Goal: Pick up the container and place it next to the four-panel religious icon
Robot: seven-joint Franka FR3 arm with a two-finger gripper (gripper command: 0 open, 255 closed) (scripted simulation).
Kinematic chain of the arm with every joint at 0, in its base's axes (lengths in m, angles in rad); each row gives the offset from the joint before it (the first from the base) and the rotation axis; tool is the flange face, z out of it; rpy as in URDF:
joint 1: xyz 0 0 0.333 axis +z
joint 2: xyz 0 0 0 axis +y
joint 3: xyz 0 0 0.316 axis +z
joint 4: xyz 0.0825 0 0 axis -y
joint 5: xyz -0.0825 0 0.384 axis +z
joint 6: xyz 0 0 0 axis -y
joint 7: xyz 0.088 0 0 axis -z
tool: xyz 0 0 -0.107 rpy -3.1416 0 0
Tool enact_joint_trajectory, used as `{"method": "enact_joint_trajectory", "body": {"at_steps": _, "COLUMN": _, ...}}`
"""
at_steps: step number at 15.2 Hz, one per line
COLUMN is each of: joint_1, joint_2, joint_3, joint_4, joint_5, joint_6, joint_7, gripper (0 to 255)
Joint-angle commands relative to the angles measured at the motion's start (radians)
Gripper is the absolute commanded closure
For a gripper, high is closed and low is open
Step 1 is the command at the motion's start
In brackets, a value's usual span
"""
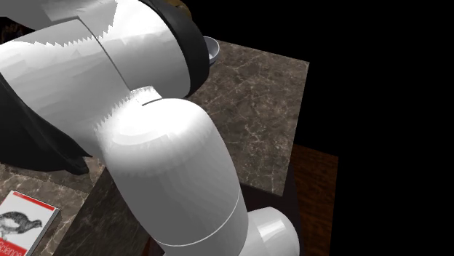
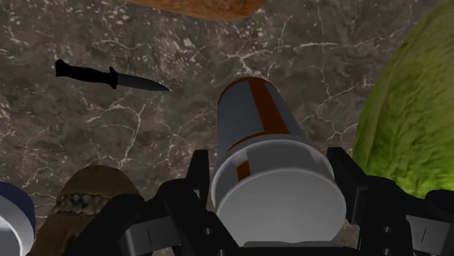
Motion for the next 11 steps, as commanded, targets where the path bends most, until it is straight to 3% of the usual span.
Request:
{"method": "enact_joint_trajectory", "body": {"at_steps": 1, "joint_1": -0.004, "joint_2": 0.000, "joint_3": -0.001, "joint_4": -0.029, "joint_5": -0.001, "joint_6": 0.029, "joint_7": 0.000, "gripper": 255}}
{"method": "enact_joint_trajectory", "body": {"at_steps": 11, "joint_1": -0.007, "joint_2": 0.032, "joint_3": -0.010, "joint_4": -0.115, "joint_5": -0.015, "joint_6": 0.145, "joint_7": 0.007, "gripper": 255}}
